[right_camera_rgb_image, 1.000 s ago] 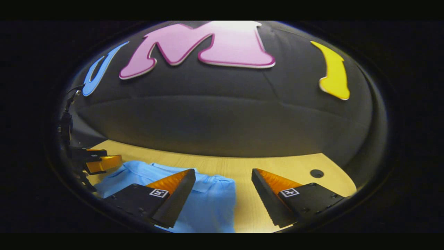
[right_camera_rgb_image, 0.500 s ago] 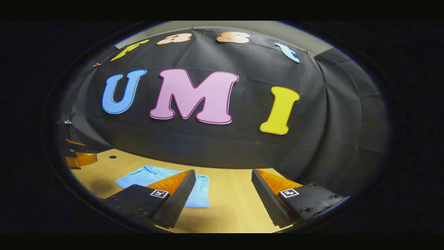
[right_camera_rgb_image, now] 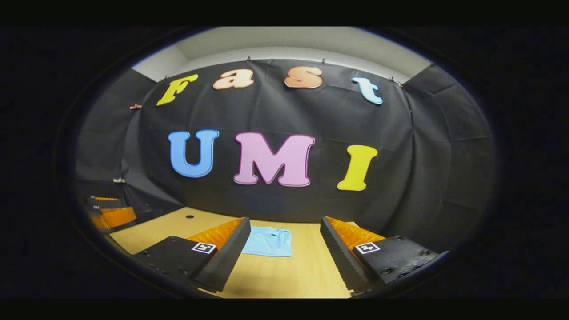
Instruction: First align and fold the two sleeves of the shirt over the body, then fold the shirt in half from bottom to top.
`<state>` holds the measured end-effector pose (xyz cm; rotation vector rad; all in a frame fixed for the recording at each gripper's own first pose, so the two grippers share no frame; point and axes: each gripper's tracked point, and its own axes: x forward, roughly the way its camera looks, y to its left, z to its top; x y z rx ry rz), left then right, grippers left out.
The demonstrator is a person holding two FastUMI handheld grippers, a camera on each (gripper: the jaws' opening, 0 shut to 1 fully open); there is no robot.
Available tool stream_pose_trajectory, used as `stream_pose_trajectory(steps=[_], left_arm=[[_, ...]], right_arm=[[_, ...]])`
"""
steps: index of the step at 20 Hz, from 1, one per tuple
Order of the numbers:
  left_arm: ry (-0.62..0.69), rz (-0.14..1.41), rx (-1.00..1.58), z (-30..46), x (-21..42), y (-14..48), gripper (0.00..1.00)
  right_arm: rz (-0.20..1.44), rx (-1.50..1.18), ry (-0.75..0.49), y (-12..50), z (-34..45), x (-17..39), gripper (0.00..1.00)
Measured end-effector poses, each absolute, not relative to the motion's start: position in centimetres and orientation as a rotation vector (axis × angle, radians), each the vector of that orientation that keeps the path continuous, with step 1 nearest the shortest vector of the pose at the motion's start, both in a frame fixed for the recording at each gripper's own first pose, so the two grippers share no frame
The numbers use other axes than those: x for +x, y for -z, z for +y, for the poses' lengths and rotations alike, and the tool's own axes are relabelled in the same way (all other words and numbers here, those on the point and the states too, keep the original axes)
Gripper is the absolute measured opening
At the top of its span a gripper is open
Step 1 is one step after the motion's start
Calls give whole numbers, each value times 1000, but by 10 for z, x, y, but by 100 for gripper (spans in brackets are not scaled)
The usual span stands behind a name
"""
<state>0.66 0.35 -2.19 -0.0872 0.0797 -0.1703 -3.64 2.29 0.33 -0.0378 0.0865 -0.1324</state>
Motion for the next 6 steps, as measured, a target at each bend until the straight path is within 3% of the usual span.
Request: stream_pose_trajectory(steps=[6], left_arm=[[231, -125, -5, -27, -65, -18, 98]], right_arm=[[33, 12, 135, -16, 51, -116, 97]])
